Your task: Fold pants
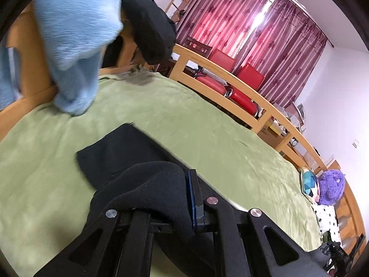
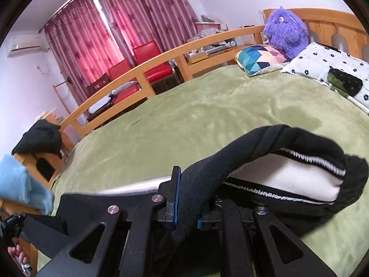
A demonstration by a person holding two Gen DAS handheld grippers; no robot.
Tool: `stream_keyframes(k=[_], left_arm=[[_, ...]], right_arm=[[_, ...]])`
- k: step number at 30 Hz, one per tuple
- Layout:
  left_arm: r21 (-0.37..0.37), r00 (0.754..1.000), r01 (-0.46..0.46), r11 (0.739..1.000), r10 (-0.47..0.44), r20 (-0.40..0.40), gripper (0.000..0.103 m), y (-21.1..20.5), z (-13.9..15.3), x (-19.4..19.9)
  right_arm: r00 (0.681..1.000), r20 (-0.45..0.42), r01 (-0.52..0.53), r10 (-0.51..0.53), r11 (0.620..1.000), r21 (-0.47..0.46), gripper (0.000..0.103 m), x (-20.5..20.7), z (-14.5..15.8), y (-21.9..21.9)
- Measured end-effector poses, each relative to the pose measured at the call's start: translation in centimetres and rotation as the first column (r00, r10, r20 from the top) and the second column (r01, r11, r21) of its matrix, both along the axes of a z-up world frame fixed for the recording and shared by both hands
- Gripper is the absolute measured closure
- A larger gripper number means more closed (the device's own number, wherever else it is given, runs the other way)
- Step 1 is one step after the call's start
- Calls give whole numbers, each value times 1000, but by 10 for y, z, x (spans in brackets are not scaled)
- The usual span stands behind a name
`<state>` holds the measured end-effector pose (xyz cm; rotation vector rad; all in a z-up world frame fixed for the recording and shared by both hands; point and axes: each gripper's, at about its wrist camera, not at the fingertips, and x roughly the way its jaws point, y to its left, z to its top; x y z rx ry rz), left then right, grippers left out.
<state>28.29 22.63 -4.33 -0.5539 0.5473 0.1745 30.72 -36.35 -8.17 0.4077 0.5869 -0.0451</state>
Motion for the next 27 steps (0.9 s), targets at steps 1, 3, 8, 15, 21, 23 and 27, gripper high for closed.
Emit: stream_keyframes(k=[1, 3, 8, 15, 21, 23, 27], left_arm=[[1, 1000, 1, 1000, -1, -5, 94, -2, -5, 12], [0, 999, 11, 1000, -11, -32, 86, -6, -19, 37], [-9, 980, 71, 997, -71, -185, 50, -26, -55, 55], [-18, 968, 90, 996, -92, -235, 21, -37, -74, -5], [-96, 935, 185, 978, -205, -288, 21, -54, -114, -24], [-127, 934, 201, 971, -230, -275, 21, -65, -129, -25], [-138, 933, 149, 979, -186, -307, 22, -65, -157, -6]], right_arm=[[1000, 3, 10, -10, 1000, -1, 92, 12, -2, 1], [999, -9, 39, -39, 999, 2, 89, 38, -15, 3], [984, -175, -31, 40, 998, 55, 58, 69, -70, 13], [972, -220, -109, 84, 989, -103, 39, -10, -77, 35], [954, -295, -107, 54, 980, -169, 37, -63, -111, 36], [949, -308, -107, 68, 988, -115, 37, -69, -127, 31], [928, -371, -46, 40, 999, -9, 37, -57, -157, 14]])
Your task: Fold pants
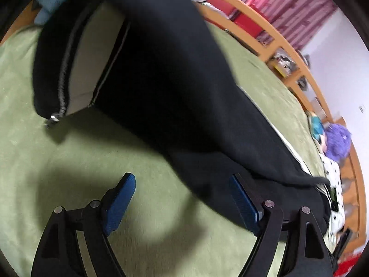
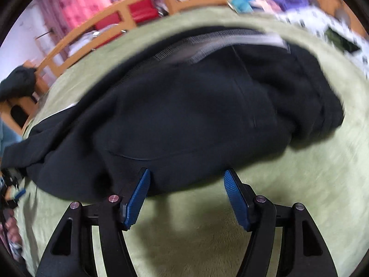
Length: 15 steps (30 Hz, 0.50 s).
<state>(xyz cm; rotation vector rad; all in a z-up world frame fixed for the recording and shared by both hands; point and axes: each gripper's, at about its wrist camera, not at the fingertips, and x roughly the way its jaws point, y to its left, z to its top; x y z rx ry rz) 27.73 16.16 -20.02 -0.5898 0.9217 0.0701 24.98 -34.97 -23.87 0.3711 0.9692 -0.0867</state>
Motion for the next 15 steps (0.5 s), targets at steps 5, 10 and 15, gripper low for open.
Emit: stream_keyframes(k=[5, 10, 15], left_arm=[[-41, 997, -45, 998, 47, 54, 22, 5, -12, 25], [-24, 994, -84, 996, 85, 65, 41, -1, -16, 53], [-28, 994, -71, 997, 73, 77, 83, -2, -11, 56]], right_arm=[[993, 50, 97, -105, 985, 141, 34, 10, -3, -30], [977, 60, 191, -206, 963, 191, 32, 35, -11, -38], [964, 128, 219, -233, 970, 109, 82, 48, -11, -26]])
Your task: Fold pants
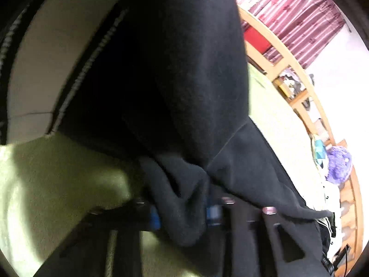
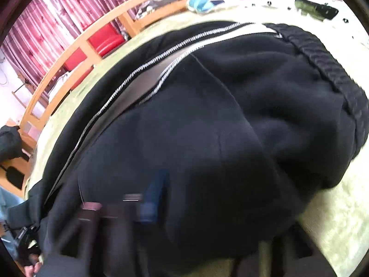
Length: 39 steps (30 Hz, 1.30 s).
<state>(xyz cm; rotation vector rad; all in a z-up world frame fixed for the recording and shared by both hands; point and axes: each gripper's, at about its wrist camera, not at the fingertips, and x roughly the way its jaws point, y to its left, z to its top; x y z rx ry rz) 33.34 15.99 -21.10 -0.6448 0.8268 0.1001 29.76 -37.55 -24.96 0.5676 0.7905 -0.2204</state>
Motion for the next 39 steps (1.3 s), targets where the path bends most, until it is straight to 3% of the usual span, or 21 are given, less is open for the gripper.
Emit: stream_keyframes(k=[5, 11, 18, 23, 26, 29, 30, 31, 33, 36, 39], left_arm=[[-62, 1000, -23, 998, 24, 17, 87, 7, 23, -39], [-69, 1000, -15, 997, 15, -1, 87, 0, 43, -128], [-63, 998, 54, 997, -56, -42, 87, -43, 42, -247], [-67, 994, 91, 994, -95, -59, 85, -64, 35, -294], [-82, 984, 105, 991, -116, -138, 74, -62, 31, -297], [-80, 983, 127, 989, -136, -123, 72, -55, 42, -307], [-64, 984, 131, 989, -137, -109, 62, -49, 46, -314], [-30, 989, 120, 992, -122, -86, 44, -44, 54, -322], [31, 997, 78, 996, -77, -31, 31, -29, 69, -337], [-7, 997, 76, 997, -76, 12, 31, -13, 72, -349], [-111, 998, 43, 993, -48, -38, 31, 9, 57, -345]], right_arm=[[998, 55, 5, -8, 999, 46, 88, -34, 20, -11], [1000, 28, -3, 3, 1000, 24, 89, -98, 41, -20], [1000, -7, -7, 7, 999, 34, 88, -204, 60, -72], [998, -63, -8, 10, 999, 40, 86, -248, 57, -99], [994, -107, -18, 24, 998, 59, 75, -254, 49, -99], [993, -110, -56, 52, 998, -35, 66, -266, 59, -84], [992, -115, -68, 59, 995, -74, 63, -273, 64, -77], [991, -118, -76, 63, 992, -106, 59, -280, 69, -71], [991, -116, -84, 64, 982, -170, 54, -293, 78, -57], [992, -112, -78, 53, 969, -235, 50, -304, 90, -37], [995, -65, -83, 70, 969, -232, 49, -307, 101, -18]])
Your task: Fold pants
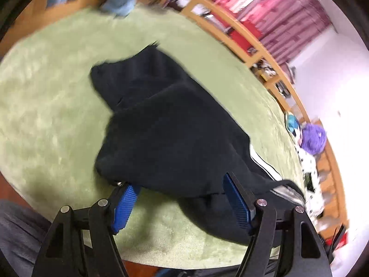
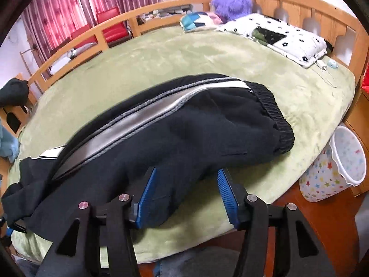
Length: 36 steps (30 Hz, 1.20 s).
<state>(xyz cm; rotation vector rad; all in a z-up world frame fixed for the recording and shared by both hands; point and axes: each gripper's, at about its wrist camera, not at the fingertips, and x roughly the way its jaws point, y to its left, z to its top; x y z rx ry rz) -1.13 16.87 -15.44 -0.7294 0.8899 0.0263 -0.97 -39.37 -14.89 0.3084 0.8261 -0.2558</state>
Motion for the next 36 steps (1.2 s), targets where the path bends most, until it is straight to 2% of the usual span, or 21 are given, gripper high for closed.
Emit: stream_keyframes(k=[2, 5, 6, 7, 8, 9, 10, 13, 16, 20, 21, 23, 24, 25, 27, 30, 33, 36], left_arm=[[-81, 1000, -7, 997, 6, -12, 31, 18, -12, 1], [-139, 998, -46, 989, 51, 32, 34, 32, -16, 3], [-147, 997, -49, 988, 57, 46, 43, 39, -13, 4], [-151, 996, -44, 988, 54, 66, 59, 37, -18, 7], [-147, 995, -33, 989, 46, 86, 66, 34, -14, 17], [-133, 994, -20, 991, 34, 107, 80, 28, -8, 27], [-113, 992, -14, 994, 28, 124, 85, 23, -1, 37], [-62, 985, 1, 998, 9, 175, 90, 22, 25, 65], [-25, 975, 5, 1000, 1, 224, 91, 16, 52, 101], [-10, 972, 42, 999, -38, 231, 92, -1, 66, 154], [0, 971, 75, 997, -73, 226, 91, -8, 67, 163], [40, 975, 136, 990, -141, 171, 62, -25, 65, 175], [58, 975, 162, 985, -169, 141, 29, -33, 65, 179], [72, 972, 171, 983, -181, 153, 24, -38, 66, 175], [112, 957, 182, 977, -202, 208, 24, -43, 72, 165], [174, 956, 185, 967, -218, 196, 24, -38, 75, 151], [147, 973, 104, 984, -131, 190, 24, -1, 66, 130], [112, 988, 13, 994, -29, 148, 24, 47, 47, 108]], right_arm=[[999, 28, -18, 19, 1000, -21, 48, 0, 10, 17], [993, 51, -105, 108, 993, -59, 42, 13, 24, 49], [988, 51, -139, 143, 987, -79, 42, 20, 28, 60], [984, 54, -163, 169, 982, -96, 42, 24, 30, 70], [980, 59, -183, 190, 977, -114, 40, 30, 31, 80], [976, 61, -201, 211, 971, -129, 38, 36, 30, 90], [972, 60, -217, 227, 966, -137, 37, 42, 28, 99], [964, 39, -258, 265, 957, -134, 37, 61, 14, 120], [956, 6, -291, 292, 954, -69, 37, 81, -3, 134], [946, -8, -324, 324, 946, -25, 37, 97, -18, 149], [944, -11, -331, 331, 943, -31, 37, 99, -21, 155], [938, -25, -347, 346, 937, -39, 37, 104, -27, 162], [935, -39, -354, 353, 934, -43, 37, 106, -29, 166], [933, -50, -358, 356, 933, -45, 37, 107, -32, 168], [932, -57, -359, 357, 932, -45, 37, 107, -35, 169], [938, -65, -344, 341, 938, -40, 37, 106, -38, 168], [942, -62, -333, 331, 943, -26, 37, 105, -39, 167], [946, -57, -320, 318, 947, -29, 37, 104, -40, 166]])
